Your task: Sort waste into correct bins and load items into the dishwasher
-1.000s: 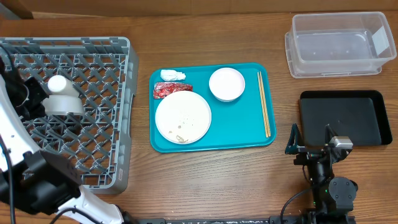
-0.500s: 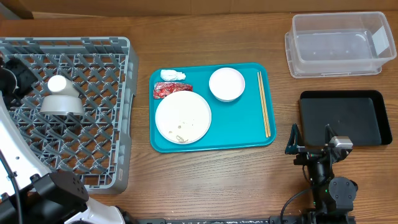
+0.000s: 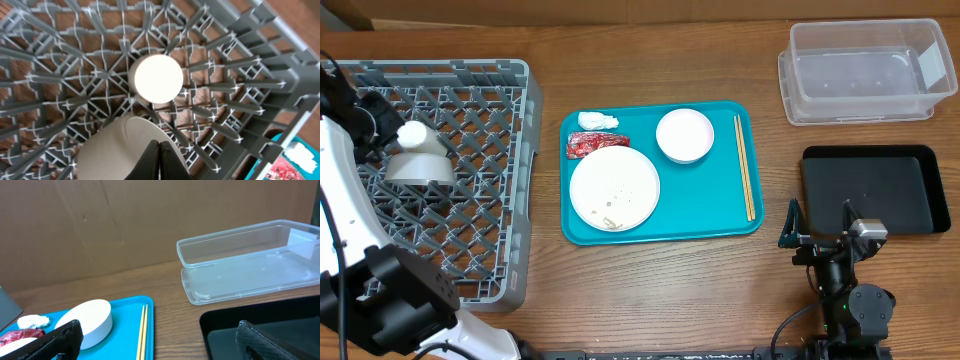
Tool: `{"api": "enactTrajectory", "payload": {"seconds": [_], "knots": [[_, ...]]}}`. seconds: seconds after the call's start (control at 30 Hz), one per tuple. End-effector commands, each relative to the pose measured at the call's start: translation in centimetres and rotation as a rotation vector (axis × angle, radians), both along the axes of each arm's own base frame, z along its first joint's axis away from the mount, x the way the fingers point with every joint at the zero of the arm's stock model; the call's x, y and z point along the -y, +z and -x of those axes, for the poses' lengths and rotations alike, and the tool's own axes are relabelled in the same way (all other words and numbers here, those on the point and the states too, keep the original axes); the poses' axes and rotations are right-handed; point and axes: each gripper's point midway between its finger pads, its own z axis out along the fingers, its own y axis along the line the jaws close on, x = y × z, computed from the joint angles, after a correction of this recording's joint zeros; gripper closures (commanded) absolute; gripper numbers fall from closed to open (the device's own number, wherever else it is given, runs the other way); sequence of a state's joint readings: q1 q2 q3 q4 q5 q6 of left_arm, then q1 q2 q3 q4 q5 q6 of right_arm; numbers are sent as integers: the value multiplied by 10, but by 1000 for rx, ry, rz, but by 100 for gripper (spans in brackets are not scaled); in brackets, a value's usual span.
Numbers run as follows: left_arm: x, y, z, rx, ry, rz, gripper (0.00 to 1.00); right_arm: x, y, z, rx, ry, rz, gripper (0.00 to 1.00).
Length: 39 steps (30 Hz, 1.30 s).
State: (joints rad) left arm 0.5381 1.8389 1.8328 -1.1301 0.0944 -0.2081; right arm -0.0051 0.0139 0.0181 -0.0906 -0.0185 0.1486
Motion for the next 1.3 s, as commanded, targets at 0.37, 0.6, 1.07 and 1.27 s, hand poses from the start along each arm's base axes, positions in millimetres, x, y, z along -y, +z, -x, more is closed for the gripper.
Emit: {"api": "enactTrajectory", "payload": {"seconds": [0.37,0.6,1.07,1.27], "knots": [[39,-46,45,-278,-186,143,75,0,-1,0,7,-1,7,0],[56,-47,78,-408,-194,225,94,0,-1,0,7,-1,7,0],[52,-14,81,-400,-188,173,80,0,-1,0,7,-1,7,0],[46,-22,72,-370,-186,152,86,0,-1,0,7,-1,7,0]]}}
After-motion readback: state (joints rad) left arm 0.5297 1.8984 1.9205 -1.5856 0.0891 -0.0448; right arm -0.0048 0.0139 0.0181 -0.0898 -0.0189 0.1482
